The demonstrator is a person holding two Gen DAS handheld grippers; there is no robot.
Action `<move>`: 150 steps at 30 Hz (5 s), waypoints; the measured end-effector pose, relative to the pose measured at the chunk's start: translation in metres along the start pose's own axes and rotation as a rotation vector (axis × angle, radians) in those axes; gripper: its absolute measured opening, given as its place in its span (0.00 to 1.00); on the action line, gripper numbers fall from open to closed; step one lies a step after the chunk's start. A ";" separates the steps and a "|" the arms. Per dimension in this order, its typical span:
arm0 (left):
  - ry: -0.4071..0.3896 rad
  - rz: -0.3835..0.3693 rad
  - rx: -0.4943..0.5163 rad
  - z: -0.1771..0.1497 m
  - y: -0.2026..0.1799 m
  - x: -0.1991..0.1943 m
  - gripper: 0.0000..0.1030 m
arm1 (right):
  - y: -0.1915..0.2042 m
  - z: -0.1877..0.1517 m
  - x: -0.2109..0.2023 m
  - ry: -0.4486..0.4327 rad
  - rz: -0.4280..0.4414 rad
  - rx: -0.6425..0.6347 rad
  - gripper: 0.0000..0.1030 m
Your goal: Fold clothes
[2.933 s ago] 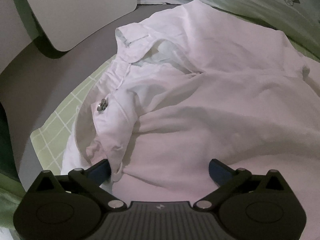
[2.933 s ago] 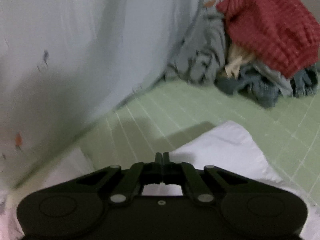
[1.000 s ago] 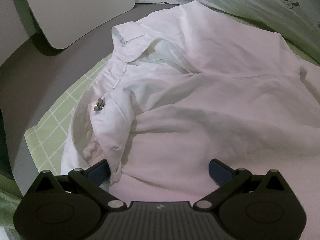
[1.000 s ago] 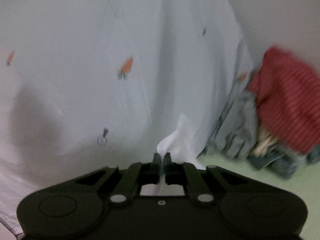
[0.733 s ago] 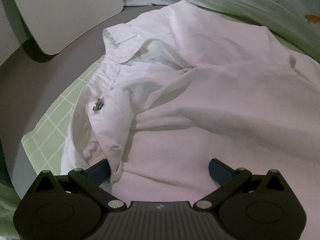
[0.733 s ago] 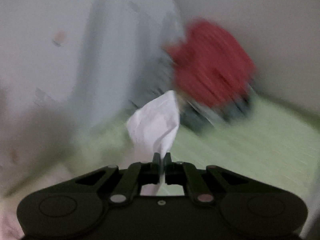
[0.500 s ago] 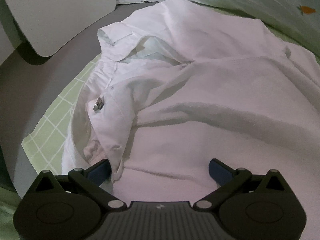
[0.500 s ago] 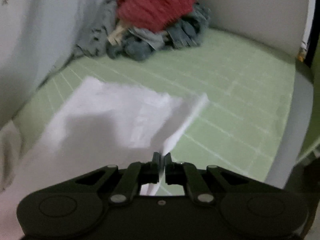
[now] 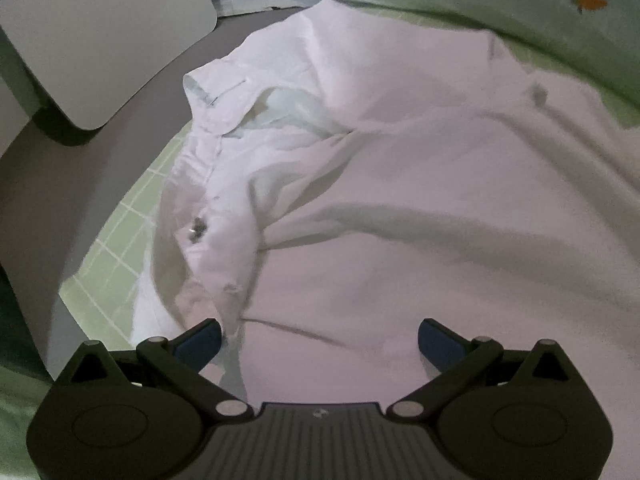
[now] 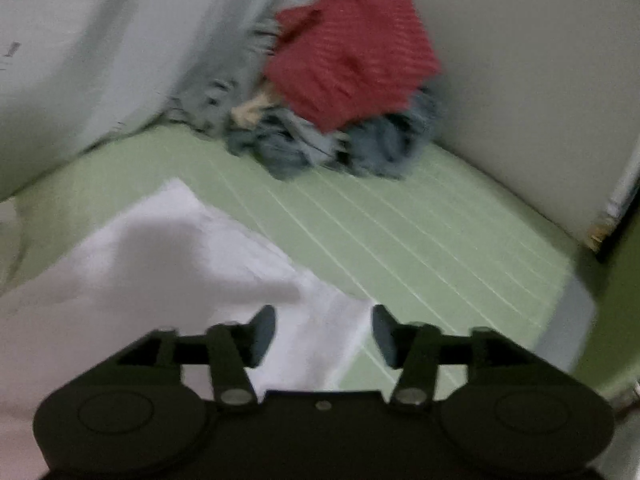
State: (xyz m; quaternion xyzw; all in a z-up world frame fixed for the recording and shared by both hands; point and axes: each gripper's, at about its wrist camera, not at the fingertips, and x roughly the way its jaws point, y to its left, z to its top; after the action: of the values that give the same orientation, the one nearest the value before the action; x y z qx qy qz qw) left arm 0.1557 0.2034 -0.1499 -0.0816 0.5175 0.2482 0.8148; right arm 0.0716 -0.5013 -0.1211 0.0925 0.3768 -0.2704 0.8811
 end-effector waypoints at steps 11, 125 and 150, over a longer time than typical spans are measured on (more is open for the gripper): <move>0.075 -0.002 -0.104 -0.018 -0.056 -0.011 1.00 | 0.067 0.072 0.133 0.045 0.320 -0.196 0.76; -0.053 -0.081 -0.162 0.124 -0.029 0.068 0.96 | 0.319 0.038 0.099 0.111 0.431 -0.324 1.00; -0.026 -0.043 -0.111 0.140 -0.032 0.098 1.00 | 0.371 0.079 0.105 -0.110 0.482 -0.620 0.08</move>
State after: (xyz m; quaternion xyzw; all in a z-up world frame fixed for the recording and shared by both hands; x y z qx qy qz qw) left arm 0.3171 0.2622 -0.1773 -0.1346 0.4902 0.2601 0.8209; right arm 0.3821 -0.2621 -0.1559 -0.1070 0.3602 0.0662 0.9244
